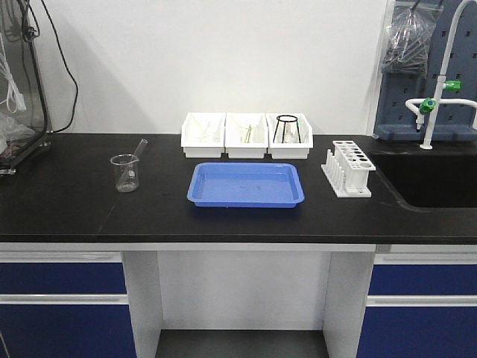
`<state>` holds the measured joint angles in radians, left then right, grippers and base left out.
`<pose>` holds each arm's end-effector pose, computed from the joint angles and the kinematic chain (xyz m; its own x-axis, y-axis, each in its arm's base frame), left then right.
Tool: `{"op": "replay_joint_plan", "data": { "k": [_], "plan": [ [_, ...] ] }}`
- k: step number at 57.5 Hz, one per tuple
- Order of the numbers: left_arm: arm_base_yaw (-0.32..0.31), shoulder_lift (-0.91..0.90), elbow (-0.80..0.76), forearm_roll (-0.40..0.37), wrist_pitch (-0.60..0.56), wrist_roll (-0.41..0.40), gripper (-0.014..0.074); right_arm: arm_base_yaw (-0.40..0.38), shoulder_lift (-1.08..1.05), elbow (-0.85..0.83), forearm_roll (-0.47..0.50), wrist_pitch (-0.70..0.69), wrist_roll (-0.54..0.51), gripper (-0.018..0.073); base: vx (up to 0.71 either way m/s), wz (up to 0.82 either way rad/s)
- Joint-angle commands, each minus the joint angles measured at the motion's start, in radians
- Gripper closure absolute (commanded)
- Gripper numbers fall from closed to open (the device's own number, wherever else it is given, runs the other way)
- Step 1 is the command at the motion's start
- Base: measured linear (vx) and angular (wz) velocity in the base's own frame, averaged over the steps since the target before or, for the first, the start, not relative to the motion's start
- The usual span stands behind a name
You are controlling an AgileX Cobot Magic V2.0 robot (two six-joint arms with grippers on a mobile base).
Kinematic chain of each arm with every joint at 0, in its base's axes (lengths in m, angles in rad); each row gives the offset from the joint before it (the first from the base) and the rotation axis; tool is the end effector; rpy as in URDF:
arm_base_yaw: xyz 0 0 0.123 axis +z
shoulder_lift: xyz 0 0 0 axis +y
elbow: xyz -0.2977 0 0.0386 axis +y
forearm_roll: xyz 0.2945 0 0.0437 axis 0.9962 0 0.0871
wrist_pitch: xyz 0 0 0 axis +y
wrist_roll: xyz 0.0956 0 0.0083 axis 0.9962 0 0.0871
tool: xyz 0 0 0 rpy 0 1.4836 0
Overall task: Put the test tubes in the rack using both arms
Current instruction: 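Drive the base forward up to the bench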
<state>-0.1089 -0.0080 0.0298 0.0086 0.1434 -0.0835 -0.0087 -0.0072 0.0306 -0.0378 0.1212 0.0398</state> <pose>0.0925 -0.0100 0.1890 -0.0853 -0.0660 -0.9942 0.1014 0.9920 -0.0746 0.0933 -0.0013 0.1907 -0.0573 0.0028 -0.9984 0.0134 0.9999 0.0020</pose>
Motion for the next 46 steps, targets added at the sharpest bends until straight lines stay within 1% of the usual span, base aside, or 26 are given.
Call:
{"op": "replay_joint_plan", "data": {
  "k": [1,46],
  "plan": [
    [0.001,-0.001,0.027,-0.001,-0.078,-0.006,0.0611,-0.004,-0.011,0.011,-0.006,-0.084,-0.007,0.0567,0.0,0.0],
    [0.001,-0.001,0.027,-0.001,-0.078,-0.006,0.0611,-0.004,-0.011,0.011,-0.006,-0.084,-0.007,0.0567,0.0,0.01]
  ]
}}
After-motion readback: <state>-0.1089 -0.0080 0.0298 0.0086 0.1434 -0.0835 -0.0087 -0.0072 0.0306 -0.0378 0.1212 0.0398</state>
